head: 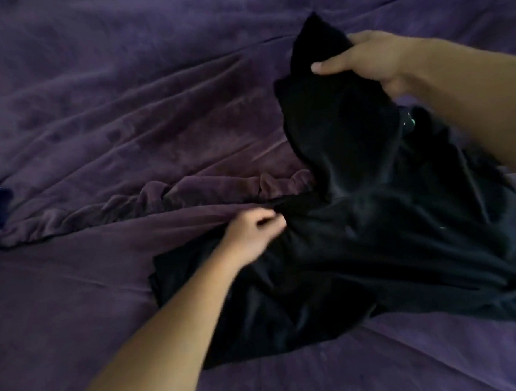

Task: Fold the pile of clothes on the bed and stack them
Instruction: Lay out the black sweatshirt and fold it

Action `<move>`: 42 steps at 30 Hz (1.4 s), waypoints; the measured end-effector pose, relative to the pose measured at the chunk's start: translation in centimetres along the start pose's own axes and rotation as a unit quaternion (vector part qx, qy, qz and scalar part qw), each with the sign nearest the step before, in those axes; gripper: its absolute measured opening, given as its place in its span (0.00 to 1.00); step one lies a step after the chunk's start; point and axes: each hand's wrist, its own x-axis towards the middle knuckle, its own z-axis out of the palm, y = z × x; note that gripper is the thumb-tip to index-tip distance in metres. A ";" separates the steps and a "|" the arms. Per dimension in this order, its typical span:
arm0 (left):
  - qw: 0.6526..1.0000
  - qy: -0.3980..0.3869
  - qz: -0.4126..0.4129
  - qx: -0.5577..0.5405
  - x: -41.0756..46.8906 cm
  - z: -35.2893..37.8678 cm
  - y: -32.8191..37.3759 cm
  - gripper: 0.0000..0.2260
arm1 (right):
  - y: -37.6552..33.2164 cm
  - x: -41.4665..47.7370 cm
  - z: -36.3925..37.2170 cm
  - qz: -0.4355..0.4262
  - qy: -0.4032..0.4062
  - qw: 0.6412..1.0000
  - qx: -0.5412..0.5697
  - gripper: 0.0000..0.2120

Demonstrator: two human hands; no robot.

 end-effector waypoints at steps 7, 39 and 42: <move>0.706 -0.159 -0.075 -0.686 -1.4 -8.2 7.3 0.48 | -2.5 -8.9 2.0 0.021 -0.268 0.963 -0.018 0.15; 0.953 0.244 -0.175 0.044 -15.2 -1.8 -10.4 0.14 | 18.5 -18.6 13.0 0.178 0.422 0.884 0.091 0.27; 0.944 0.274 -0.182 -0.017 -15.7 -2.1 -11.8 0.06 | 16.2 -17.1 13.0 0.126 0.452 0.872 0.138 0.15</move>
